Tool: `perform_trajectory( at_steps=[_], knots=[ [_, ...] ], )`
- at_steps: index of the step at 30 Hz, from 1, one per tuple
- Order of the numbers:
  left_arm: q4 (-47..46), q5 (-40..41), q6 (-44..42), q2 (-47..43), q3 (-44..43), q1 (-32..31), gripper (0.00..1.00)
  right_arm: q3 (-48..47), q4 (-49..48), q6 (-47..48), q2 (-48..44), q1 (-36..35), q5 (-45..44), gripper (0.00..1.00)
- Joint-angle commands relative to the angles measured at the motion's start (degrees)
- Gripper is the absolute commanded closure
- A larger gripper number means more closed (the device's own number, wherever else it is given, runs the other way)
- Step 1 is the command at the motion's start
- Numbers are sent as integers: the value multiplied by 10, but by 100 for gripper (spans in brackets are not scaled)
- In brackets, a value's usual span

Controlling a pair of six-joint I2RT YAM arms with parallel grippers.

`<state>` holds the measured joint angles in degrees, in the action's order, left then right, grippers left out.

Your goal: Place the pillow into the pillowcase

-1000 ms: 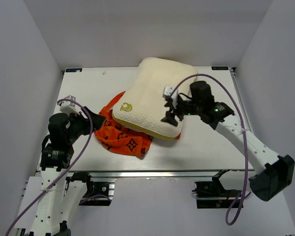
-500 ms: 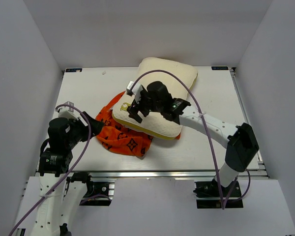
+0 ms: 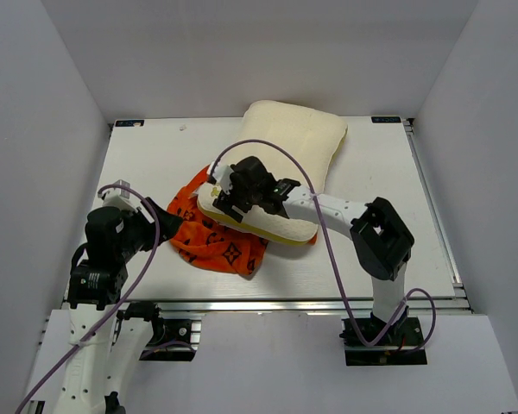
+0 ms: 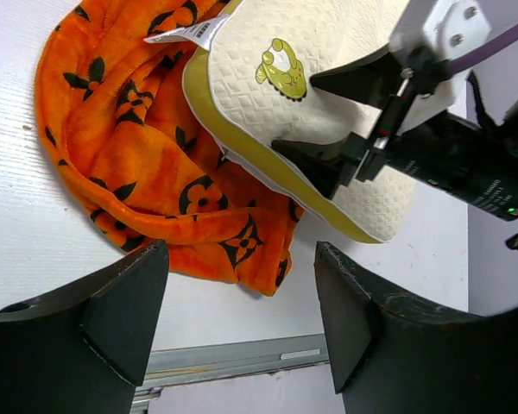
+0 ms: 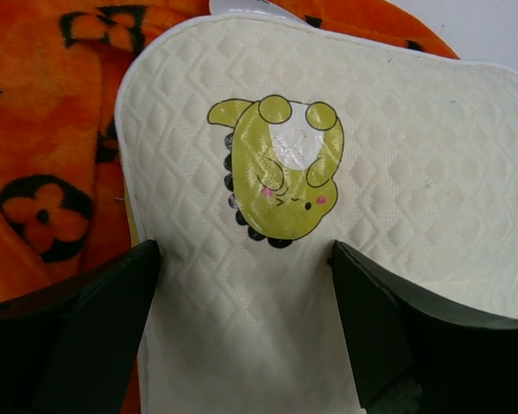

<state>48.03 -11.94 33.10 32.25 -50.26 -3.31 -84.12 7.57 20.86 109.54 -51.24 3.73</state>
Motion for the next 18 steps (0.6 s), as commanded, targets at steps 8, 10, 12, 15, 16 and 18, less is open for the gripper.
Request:
perform_trajectory(
  at_steps=[8,10,12,15,16,18],
  knots=[
    [-36,-14,22,7,12,3,23,5,-19,29,21,23,-53,71],
    [-39,-19,27,3,21,3,23,-7,-6,17,16,30,-44,82],
    [-48,-25,29,4,26,3,23,-29,9,-7,6,45,-24,94],
    [-67,-35,28,13,36,3,23,-51,13,-44,-24,75,-8,100],
    [-73,-40,26,18,42,3,23,-55,14,-53,-34,85,-6,100],
    [-94,-52,22,30,46,3,23,-71,15,-76,-58,118,6,100]
  ],
)
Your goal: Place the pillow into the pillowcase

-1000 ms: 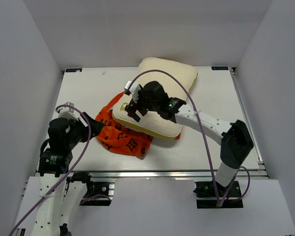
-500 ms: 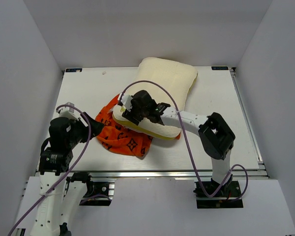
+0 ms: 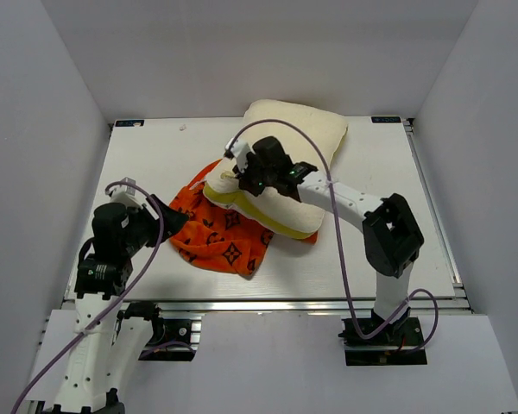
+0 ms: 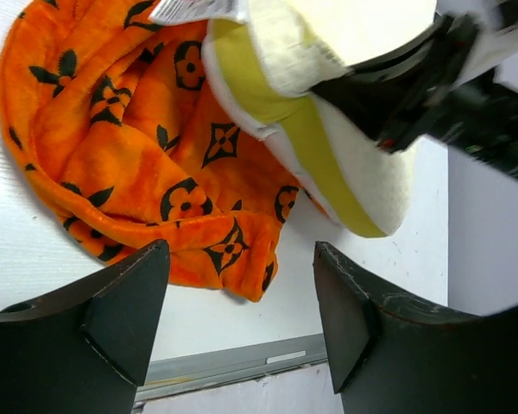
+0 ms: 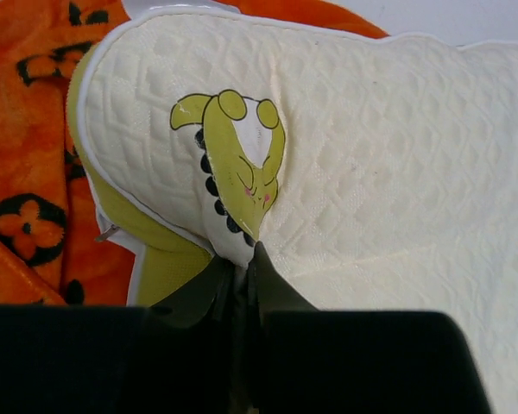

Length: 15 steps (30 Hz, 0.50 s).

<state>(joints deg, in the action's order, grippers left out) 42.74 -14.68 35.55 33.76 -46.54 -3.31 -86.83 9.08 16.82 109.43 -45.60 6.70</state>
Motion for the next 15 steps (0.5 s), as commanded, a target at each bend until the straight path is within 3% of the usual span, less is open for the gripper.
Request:
perform_trajectory(
  at_steps=[1,15],
  knots=[
    [-48,-29,-4,30,9,3,23,-48,5,-42,-65,74,-20,100],
    [-154,-91,-31,180,24,0,26,-18,3,-106,-153,259,5,100]
  ],
)
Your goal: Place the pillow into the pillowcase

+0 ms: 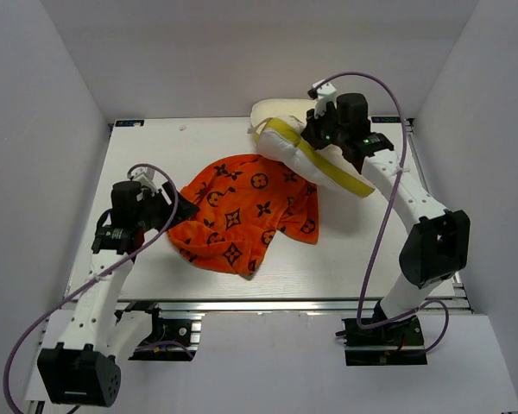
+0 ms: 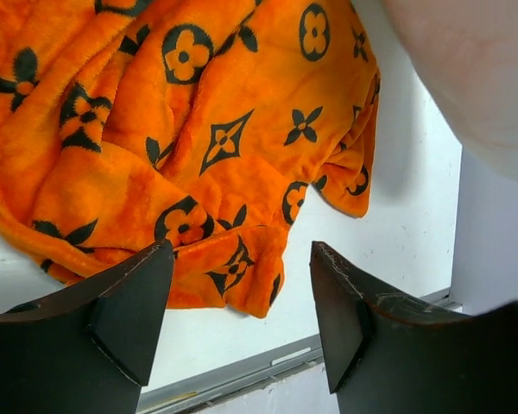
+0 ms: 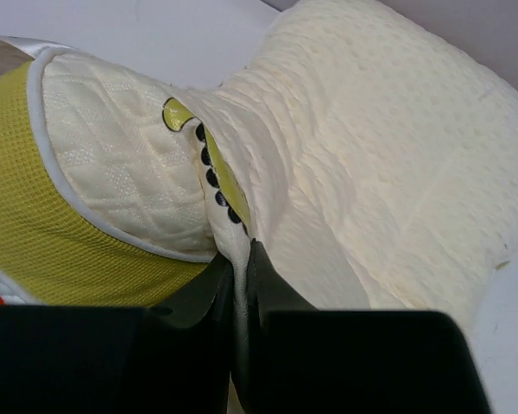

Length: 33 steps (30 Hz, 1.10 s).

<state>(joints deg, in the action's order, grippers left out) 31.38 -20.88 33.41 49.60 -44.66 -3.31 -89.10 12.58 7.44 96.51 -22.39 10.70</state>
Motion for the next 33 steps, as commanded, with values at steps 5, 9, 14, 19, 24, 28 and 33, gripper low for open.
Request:
perform_trajectory(
  at_steps=[5,9,14,19,24,28,33],
  knots=[
    [-46,19,-16,87,-28,-45,26,21,-32,-30,-50,63,-22,100],
    [-23,84,-34,166,-88,-130,26,42,-32,-45,-62,81,-9,100],
    [15,158,-62,254,-141,-187,26,64,-31,-55,-78,96,5,100],
    [18,178,-85,296,-151,-247,26,79,-28,-59,-91,106,19,100],
    [2,161,-120,316,-155,-321,25,95,-28,-62,-102,109,27,100],
    [3,153,-127,334,-159,-347,25,106,-28,-64,-108,110,33,100],
    [7,143,-118,373,-162,-368,24,118,-28,-68,-113,110,39,100]
  ],
)
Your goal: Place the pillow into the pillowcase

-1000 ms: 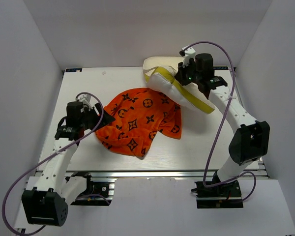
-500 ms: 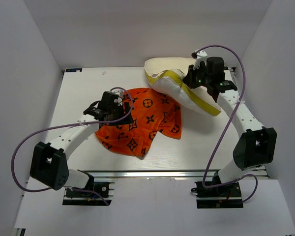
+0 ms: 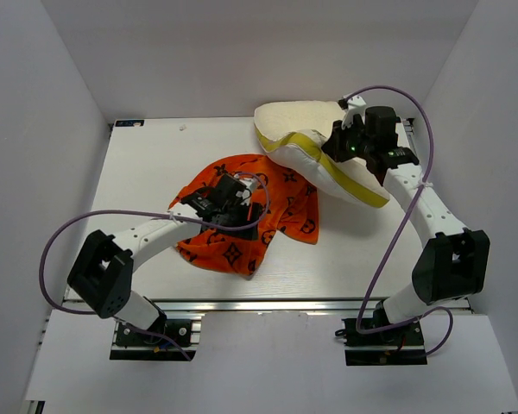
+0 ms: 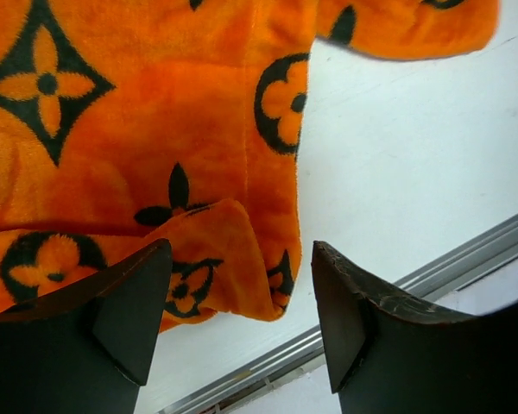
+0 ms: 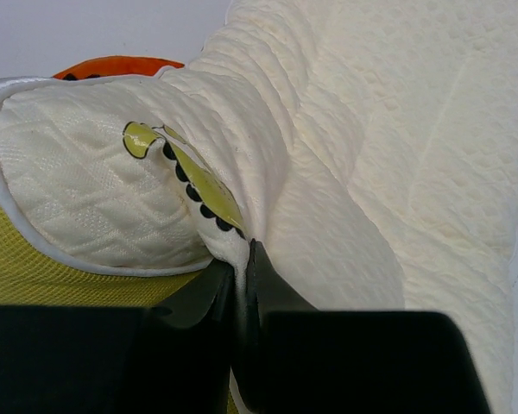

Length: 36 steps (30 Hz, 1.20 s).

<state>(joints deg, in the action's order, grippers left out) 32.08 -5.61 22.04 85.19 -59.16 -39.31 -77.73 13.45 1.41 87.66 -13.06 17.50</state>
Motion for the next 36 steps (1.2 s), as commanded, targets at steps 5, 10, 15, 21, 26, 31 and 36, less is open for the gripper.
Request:
perform_trajectory(
  at_steps=[5,10,15,21,26,31,36],
  knots=[
    [47,91,13,74,-32,-40,25,8,-38,-10,-27,17,-26,100],
    [48,129,34,96,-21,-50,29,17,-37,-10,-33,16,-23,100],
    [47,131,48,99,-17,-51,71,21,-35,-10,-40,16,-23,100],
    [143,224,82,-20,-58,-51,100,25,-33,-3,-48,17,-23,100],
    [266,334,137,-100,-121,10,100,22,-34,-10,-47,16,-19,100],
    [373,401,154,-150,-180,146,100,21,-32,-10,-47,16,-15,100],
    [408,455,150,-180,-193,235,100,24,-33,-10,-54,17,-13,100]
  ],
)
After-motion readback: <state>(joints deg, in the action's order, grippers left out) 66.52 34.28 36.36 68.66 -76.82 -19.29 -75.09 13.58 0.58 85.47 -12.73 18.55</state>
